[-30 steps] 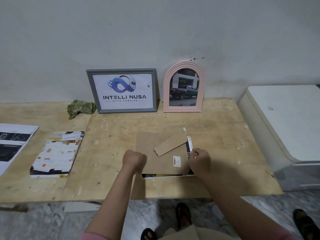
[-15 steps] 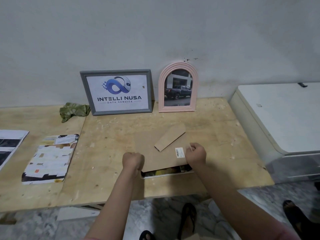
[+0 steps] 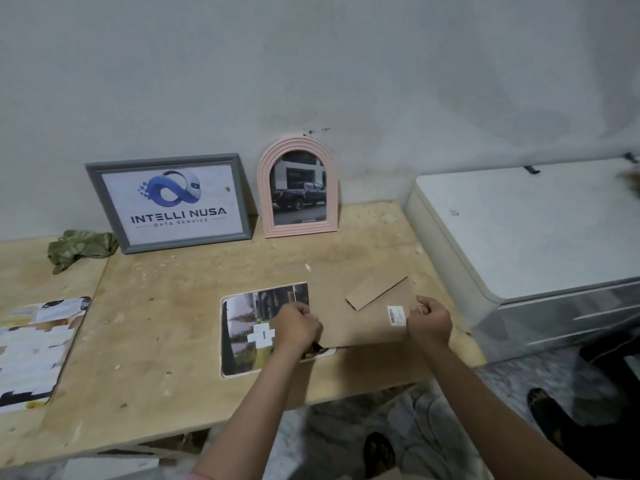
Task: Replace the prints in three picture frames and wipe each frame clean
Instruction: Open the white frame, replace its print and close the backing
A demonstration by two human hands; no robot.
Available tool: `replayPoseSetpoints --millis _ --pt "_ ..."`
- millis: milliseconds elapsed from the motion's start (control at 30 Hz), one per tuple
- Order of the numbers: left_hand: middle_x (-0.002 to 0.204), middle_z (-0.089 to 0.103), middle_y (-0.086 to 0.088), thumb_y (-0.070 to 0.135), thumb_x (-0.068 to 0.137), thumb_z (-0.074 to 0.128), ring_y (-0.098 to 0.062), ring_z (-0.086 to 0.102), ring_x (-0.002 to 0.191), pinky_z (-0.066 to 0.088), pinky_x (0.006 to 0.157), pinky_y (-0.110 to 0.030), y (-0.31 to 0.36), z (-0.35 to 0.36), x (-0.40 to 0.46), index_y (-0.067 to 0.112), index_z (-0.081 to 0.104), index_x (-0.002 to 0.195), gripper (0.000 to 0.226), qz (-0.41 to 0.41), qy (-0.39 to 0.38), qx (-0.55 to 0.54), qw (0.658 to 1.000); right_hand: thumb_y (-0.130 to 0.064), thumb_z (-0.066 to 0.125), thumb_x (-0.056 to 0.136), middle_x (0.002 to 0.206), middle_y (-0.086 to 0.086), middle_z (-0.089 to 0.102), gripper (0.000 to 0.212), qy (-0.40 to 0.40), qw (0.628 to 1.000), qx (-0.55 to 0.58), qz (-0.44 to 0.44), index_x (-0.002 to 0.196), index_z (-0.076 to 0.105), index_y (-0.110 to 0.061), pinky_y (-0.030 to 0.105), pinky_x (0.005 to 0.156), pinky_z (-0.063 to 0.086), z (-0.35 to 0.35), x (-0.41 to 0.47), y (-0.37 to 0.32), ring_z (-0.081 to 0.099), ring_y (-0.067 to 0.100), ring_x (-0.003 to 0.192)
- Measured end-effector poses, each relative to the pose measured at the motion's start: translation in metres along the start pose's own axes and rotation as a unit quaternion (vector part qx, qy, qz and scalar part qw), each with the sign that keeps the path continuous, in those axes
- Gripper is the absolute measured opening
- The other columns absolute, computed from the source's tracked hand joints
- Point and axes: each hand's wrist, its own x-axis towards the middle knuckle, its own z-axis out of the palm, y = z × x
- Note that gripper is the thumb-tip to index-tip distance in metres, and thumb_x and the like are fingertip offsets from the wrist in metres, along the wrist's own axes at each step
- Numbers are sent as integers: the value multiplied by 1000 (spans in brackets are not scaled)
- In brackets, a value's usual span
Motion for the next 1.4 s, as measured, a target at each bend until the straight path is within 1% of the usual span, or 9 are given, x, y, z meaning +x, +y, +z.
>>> replayPoseSetpoints --millis 267,433,600,700,867,933,1067,1167,1400 --pt "91 65 -12 9 80 57 -29 61 91 40 69 -25 23 91 -12 10 58 77 3 1 -17 131 991 1 49 86 127 21 57 39 -49 996 -70 -34 124 57 3 38 100 42 -46 64 37 53 34 117" --pt "106 61 -21 19 88 47 -36 59 100 50 83 -37 18 119 -18 -1 60 94 24 -16 36 189 981 -2 49 88 128 17 53 40 -127 985 -99 -64 128 53 -3 35 102 40 -48 79 57 51 29 118" --pt "113 43 -14 22 72 70 -34 49 104 44 83 -34 8 130 -27 4 56 103 38 -1 18 233 972 -3 48 84 128 18 52 41 -164 968 -146 -119 124 55 3 31 100 36 -46 72 66 47 31 119" --pt "113 44 -14 20 79 61 -32 48 102 43 84 -34 3 137 -35 4 55 104 30 35 41 247 967 -18 36 79 136 20 47 54 -177 951 -194 -161 125 54 4 36 107 31 -44 66 71 40 33 128" --pt "128 38 -16 15 89 51 -33 45 117 39 94 -34 0 136 -42 3 36 136 51 65 66 191 977 -4 51 81 138 30 42 41 -152 955 -164 -196 120 56 8 46 104 37 -32 56 73 42 44 126" --pt "130 40 -15 15 91 51 -29 46 119 38 96 -30 2 125 -44 3 39 136 48 92 88 155 980 -2 52 80 135 28 46 40 -144 951 -141 -236 118 58 7 48 100 41 -21 49 65 45 46 122" --pt "114 49 -13 10 89 54 -27 53 106 41 88 -29 -5 86 -37 1 54 117 29 125 170 116 971 -21 45 89 144 7 42 47 -230 904 -185 -311 134 48 -10 40 110 32 6 30 33 35 26 133" --pt "112 50 -15 10 86 59 -30 51 105 38 84 -27 -18 43 -24 0 56 112 28 95 206 137 964 -30 44 88 143 4 44 53 -278 864 -202 -367 138 43 -12 37 112 30 37 15 8 36 22 133" --pt "128 45 -14 43 75 72 -32 43 120 40 96 -37 -49 -52 12 6 49 120 63 21 129 271 954 -46 50 85 133 0 50 56 -354 776 -281 -440 133 39 -21 37 104 36 107 -13 -30 44 23 124"
